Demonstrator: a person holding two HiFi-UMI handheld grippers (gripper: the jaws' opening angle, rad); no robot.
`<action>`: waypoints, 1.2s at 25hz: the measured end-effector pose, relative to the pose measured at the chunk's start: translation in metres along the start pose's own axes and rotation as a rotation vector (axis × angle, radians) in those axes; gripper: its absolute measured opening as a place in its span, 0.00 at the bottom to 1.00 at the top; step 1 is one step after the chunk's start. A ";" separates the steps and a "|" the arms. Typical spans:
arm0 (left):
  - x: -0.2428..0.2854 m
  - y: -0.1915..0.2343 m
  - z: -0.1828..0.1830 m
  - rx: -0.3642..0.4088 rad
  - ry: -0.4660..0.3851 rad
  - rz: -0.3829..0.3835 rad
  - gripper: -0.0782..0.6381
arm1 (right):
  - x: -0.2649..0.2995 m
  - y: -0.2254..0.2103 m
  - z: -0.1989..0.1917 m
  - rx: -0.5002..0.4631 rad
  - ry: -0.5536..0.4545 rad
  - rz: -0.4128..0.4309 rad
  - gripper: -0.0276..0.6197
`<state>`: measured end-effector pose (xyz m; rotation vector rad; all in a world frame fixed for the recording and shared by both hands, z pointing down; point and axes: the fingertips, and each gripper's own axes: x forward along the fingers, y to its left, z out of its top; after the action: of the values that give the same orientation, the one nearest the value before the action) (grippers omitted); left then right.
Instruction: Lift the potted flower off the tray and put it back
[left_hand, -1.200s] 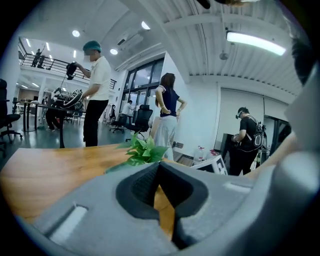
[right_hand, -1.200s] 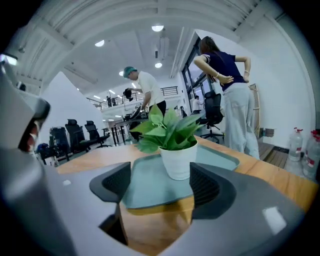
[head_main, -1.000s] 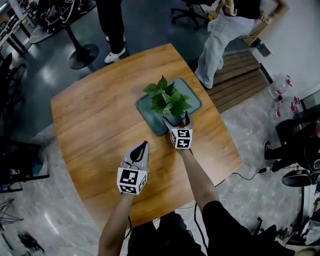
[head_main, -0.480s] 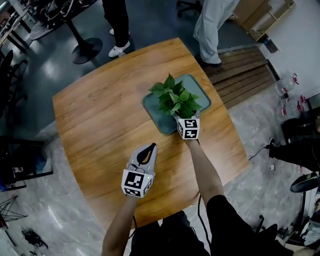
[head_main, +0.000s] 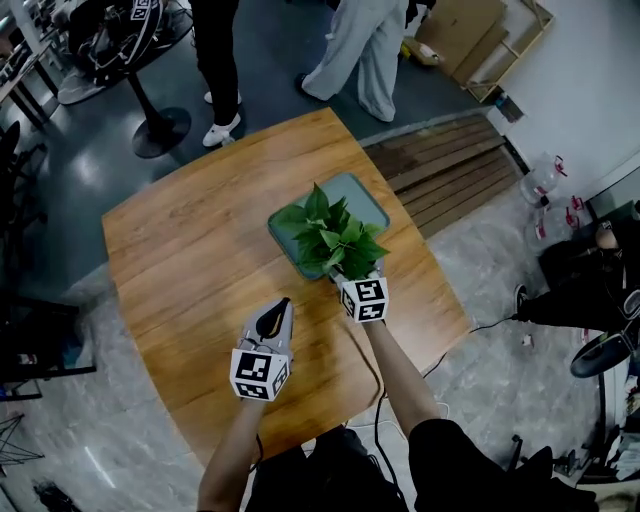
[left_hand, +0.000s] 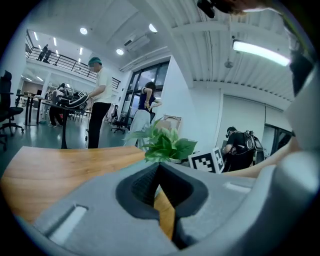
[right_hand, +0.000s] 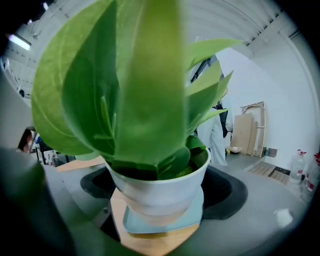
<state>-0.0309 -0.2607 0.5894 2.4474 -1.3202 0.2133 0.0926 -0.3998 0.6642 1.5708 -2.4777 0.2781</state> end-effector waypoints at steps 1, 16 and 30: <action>-0.009 -0.003 0.010 -0.004 -0.009 0.005 0.11 | -0.016 0.007 0.012 0.008 0.002 0.003 0.83; -0.110 -0.097 0.122 0.099 -0.165 -0.043 0.11 | -0.214 0.070 0.136 0.048 0.008 -0.029 0.84; -0.136 -0.126 0.131 0.109 -0.211 -0.052 0.11 | -0.244 0.088 0.146 0.029 -0.021 -0.007 0.84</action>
<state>-0.0064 -0.1403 0.3984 2.6540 -1.3593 0.0136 0.1063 -0.1885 0.4546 1.6014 -2.4948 0.2991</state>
